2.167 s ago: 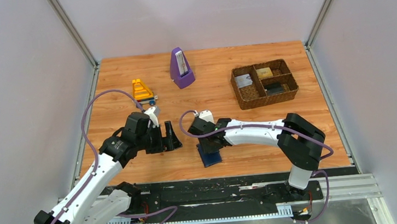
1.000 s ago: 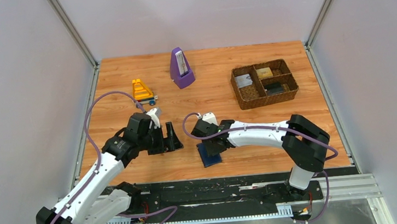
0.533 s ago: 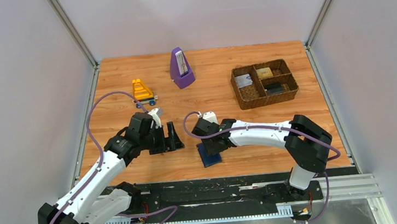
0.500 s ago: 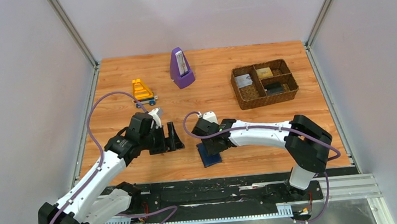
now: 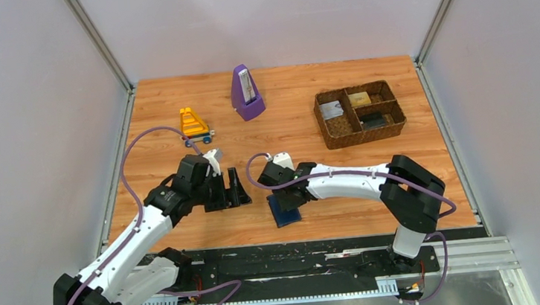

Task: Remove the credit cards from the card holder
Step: Open the card holder at the center of the board.

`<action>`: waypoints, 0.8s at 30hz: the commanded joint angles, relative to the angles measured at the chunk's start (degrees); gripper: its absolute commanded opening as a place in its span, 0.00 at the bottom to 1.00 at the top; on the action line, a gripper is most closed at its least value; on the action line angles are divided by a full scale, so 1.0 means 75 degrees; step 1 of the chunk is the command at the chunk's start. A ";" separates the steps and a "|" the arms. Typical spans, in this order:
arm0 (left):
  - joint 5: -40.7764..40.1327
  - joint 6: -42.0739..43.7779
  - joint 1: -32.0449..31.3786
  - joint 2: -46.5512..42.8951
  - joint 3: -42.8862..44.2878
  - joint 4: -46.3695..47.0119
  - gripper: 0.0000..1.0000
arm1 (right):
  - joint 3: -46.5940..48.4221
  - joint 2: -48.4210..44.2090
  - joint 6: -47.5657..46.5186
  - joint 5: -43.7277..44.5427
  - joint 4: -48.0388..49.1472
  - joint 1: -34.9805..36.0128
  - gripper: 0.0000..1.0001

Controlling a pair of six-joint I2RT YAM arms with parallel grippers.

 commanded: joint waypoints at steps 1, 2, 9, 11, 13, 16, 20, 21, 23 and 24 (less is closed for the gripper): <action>0.0118 -0.0124 0.0021 0.0006 -0.0078 0.0309 0.88 | -0.0181 0.0400 0.0007 0.0168 0.0277 0.0035 0.25; 0.0112 -0.0124 0.0021 0.0015 -0.0079 0.0322 0.88 | -0.0199 0.0387 0.0014 0.0152 0.0306 0.0036 0.22; 0.0109 -0.0134 0.0013 0.0050 -0.0130 0.0379 0.87 | -0.0238 0.0176 -0.0027 0.0027 0.0481 0.0033 0.06; 0.0140 -0.0172 0.0010 0.0061 -0.0204 0.0448 0.86 | -0.0275 0.0049 -0.0086 -0.0074 0.0639 0.0035 0.04; 0.0202 -0.0249 -0.0015 0.0077 -0.0295 0.0586 0.86 | -0.0374 -0.0106 -0.0212 -0.0227 0.0908 0.0032 0.00; 0.0214 -0.0330 -0.0097 0.0124 -0.0380 0.0708 0.85 | -0.0618 -0.0364 -0.0496 -0.0464 0.1498 0.0034 0.00; 0.0210 -0.0438 -0.0262 0.0269 -0.0483 0.0943 0.80 | -0.1103 -0.0792 -0.0933 -0.0681 0.2404 0.0032 0.00; 0.0217 -0.0478 -0.0310 0.0362 -0.0498 0.1069 0.79 | -0.1222 -0.0894 -0.1020 -0.0783 0.2619 0.0035 0.00; 0.0253 -0.0520 -0.0398 0.0546 -0.0563 0.1292 0.79 | -0.1378 -0.1043 -0.1151 -0.1003 0.2950 0.0022 0.00; 0.0269 -0.0535 -0.0434 0.0618 -0.0596 0.1383 0.78 | -0.1396 -0.1075 -0.1165 -0.1077 0.3033 0.0024 0.00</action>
